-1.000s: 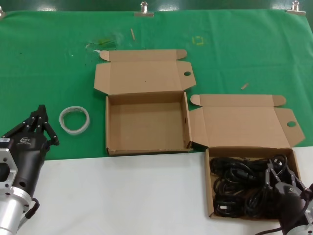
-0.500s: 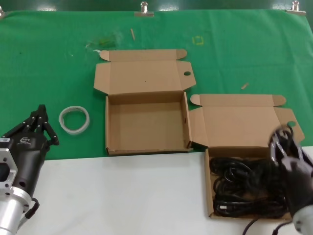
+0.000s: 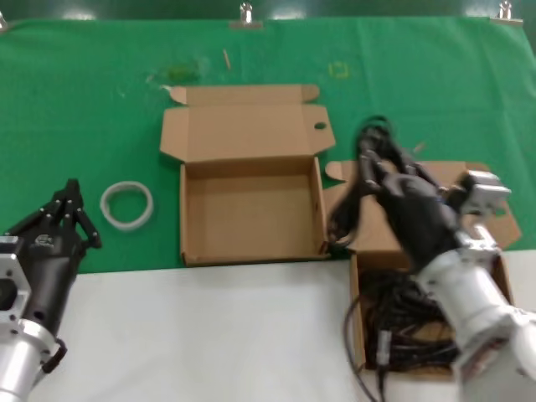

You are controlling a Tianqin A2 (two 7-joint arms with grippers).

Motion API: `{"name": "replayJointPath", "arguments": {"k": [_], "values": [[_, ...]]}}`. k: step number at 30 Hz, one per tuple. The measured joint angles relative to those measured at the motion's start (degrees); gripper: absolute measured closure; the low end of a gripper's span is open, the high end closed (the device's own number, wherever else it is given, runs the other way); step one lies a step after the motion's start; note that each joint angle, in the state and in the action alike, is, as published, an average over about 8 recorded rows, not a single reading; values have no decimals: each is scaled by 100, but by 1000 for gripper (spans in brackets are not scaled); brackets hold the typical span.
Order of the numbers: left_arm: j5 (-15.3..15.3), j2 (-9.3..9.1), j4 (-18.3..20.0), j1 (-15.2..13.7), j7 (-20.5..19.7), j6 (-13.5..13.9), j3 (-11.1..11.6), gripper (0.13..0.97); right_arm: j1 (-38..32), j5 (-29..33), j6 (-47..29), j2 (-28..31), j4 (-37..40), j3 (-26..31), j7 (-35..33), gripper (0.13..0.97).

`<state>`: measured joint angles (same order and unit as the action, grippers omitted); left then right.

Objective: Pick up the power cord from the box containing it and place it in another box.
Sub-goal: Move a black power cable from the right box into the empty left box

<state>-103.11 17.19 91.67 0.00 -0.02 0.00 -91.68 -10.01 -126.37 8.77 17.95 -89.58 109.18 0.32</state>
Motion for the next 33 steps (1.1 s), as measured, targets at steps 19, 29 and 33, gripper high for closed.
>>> {"name": "replayJointPath", "arguments": {"k": [19,29,33], "values": [[0,0,0,0,0,0,0,957,-2751,-496,-1610,-1555,4679,357,-76,790],[0,0,0,0,0,0,0,957,-3604,-2677,-2429,-1781,6472,1088,-1265,787],[0,0,0,0,0,0,0,957,-3656,-2992,-2573,-1791,6663,1138,-1417,782]]}}
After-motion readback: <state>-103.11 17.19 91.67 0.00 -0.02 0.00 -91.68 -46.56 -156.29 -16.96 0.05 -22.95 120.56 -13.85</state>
